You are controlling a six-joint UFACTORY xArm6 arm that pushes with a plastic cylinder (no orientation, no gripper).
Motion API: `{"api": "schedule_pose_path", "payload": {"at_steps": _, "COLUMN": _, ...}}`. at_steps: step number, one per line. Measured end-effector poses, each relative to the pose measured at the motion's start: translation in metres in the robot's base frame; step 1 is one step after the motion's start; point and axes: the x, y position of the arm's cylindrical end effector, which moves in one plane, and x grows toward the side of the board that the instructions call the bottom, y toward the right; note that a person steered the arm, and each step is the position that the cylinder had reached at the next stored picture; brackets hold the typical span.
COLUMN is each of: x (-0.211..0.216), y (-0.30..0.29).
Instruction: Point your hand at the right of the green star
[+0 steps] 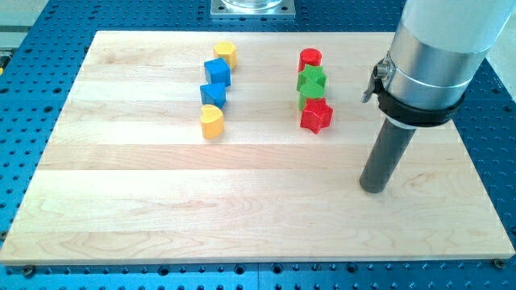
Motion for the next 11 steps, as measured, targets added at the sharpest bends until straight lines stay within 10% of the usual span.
{"api": "schedule_pose_path", "payload": {"at_steps": 11, "x": -0.256, "y": 0.034}}
